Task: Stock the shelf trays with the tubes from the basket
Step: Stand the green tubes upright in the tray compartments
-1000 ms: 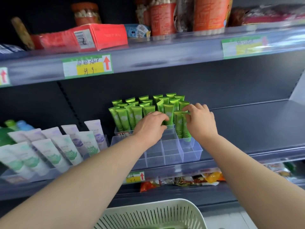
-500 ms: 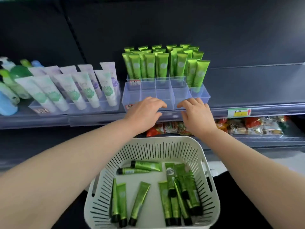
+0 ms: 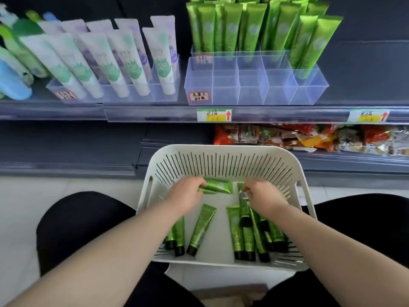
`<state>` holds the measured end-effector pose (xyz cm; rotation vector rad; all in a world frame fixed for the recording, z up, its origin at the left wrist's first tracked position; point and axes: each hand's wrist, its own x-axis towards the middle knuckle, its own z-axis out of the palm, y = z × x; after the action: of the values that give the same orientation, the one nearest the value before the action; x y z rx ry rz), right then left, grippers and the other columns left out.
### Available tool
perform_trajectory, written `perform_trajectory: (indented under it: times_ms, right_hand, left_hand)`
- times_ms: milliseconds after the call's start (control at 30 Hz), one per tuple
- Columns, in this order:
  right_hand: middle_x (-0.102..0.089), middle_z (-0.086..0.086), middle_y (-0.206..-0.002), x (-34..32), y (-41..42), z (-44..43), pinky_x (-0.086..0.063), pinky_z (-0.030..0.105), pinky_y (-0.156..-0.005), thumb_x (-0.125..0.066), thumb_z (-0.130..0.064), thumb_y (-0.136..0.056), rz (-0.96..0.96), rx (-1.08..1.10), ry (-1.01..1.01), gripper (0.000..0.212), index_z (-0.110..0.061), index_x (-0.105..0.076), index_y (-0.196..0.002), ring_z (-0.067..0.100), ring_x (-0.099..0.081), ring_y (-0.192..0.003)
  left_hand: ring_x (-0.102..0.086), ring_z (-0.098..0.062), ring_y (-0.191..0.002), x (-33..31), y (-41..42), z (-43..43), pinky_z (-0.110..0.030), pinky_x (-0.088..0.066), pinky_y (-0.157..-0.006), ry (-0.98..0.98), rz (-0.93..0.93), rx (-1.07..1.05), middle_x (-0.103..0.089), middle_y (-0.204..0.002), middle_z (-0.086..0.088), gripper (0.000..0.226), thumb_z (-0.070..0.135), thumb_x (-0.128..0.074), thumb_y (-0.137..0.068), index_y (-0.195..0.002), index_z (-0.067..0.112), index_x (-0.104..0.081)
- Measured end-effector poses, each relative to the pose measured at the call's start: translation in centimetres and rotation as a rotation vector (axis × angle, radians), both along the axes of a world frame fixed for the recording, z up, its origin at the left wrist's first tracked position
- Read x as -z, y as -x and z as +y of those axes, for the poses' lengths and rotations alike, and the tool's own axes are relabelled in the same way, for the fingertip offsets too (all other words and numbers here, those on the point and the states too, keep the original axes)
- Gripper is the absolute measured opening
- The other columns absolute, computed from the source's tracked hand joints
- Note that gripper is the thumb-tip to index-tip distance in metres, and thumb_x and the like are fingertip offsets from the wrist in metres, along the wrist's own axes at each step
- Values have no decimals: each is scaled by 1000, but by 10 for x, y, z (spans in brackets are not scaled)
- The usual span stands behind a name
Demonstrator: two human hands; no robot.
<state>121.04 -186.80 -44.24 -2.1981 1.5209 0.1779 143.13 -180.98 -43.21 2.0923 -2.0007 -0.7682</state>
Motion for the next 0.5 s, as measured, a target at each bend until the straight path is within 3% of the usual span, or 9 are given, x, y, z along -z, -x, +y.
perform_trajectory:
  times_ms: [167,267,500]
  right_hand:
    - [-60,8,-121,29,-4,3,-51,36,-87,-48,-8,-88,146,36,-228,49,-25,-45,-134,25,-59,-105]
    - [-58,11,-117,45,-7,2,-48,37,-83,-48,-11,-90,179,69,-268,47,-18,-37,-135,27,-57,-104]
    - [-44,11,-126,66,-30,-4,-47,41,-86,-57,-33,-90,265,107,-133,49,-14,-36,-129,28,-48,-113]
  left_hand:
    - [-57,-14,-116,36,-3,15,-31,-47,-99,-104,62,-54,-60,-130,0,30,15,-56,-95,-125,20,-59]
    - [-56,-14,-119,49,-6,21,-29,-45,-101,-156,74,-50,-59,-132,-1,31,14,-55,-96,-127,18,-58]
    - [-54,-13,-121,66,-10,11,-28,-43,-103,-199,92,-140,-57,-135,1,38,8,-53,-95,-132,19,-54]
